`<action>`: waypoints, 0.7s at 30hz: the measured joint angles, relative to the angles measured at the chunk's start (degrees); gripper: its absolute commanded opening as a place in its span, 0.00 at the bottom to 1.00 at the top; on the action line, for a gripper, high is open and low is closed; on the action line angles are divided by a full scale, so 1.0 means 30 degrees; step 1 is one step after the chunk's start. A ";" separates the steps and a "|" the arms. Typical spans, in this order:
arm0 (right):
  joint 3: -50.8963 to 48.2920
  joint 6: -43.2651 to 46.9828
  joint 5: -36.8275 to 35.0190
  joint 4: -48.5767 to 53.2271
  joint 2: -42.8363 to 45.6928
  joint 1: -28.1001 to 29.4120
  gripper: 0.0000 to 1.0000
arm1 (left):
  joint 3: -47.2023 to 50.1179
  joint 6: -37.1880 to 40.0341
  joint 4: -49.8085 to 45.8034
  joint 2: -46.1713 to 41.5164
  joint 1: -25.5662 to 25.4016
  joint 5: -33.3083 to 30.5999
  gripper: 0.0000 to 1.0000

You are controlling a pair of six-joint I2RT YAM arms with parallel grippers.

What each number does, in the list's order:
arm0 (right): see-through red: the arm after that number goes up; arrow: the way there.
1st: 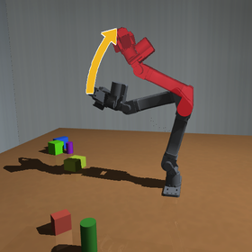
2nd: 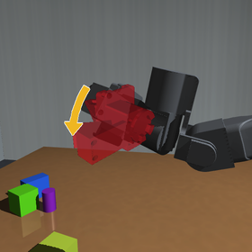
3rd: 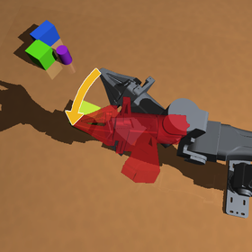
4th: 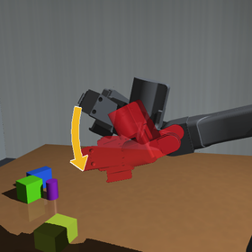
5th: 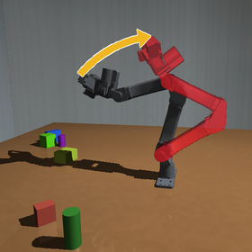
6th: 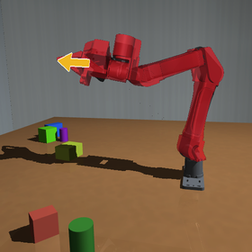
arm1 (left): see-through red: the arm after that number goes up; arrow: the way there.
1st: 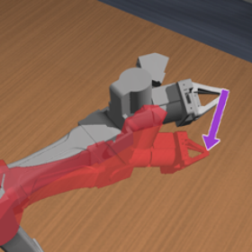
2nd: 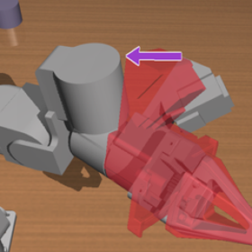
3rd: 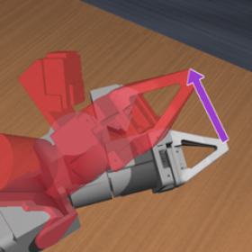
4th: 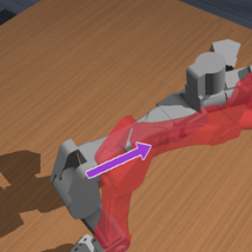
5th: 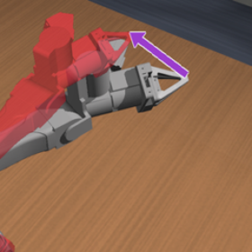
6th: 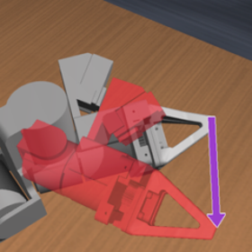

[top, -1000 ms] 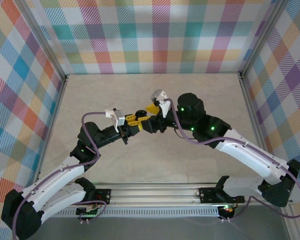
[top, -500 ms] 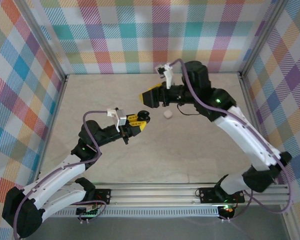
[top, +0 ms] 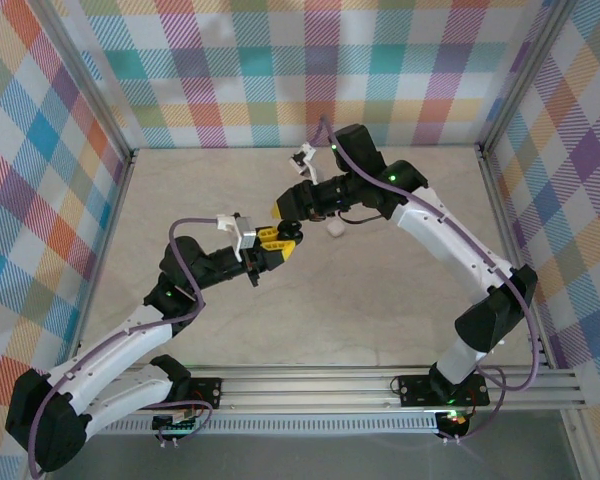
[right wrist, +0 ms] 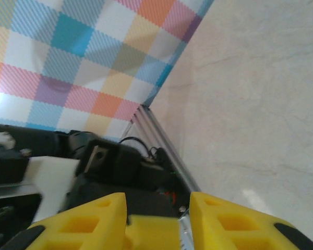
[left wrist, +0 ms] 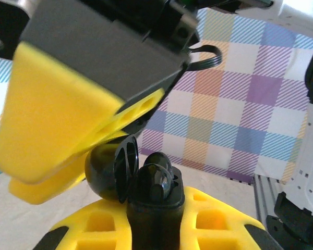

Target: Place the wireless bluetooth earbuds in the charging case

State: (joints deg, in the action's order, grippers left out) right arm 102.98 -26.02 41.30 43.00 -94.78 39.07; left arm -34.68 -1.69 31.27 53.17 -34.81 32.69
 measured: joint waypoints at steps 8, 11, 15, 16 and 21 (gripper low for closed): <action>0.0000 -0.0153 0.1180 -0.0270 0.0000 -0.0182 0.33 | -0.0007 0.0219 0.0036 0.0102 -0.0015 -0.0495 0.00; 0.0000 -0.0270 0.1778 -0.0444 0.0000 -0.0204 0.34 | -0.0007 0.0299 -0.0131 0.0117 -0.0015 -0.0969 0.00; -0.0029 -0.0401 0.2499 -0.0780 0.0051 -0.0066 0.35 | -0.0007 0.0299 -0.0306 0.0117 -0.0015 -0.1443 0.00; -0.0058 -0.0415 0.2630 -0.0962 0.0131 -0.0073 0.35 | -0.0007 0.0299 -0.0321 0.0117 -0.0015 -0.1581 0.00; -0.1173 -0.0495 0.2674 -0.2200 0.1413 -0.0386 0.39 | -0.0007 0.0270 -0.0532 0.0080 -0.0015 -0.2098 0.00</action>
State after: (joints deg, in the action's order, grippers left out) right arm 99.46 -27.51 49.32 36.40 -90.54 37.91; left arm -34.70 -0.89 29.67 53.41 -34.85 26.39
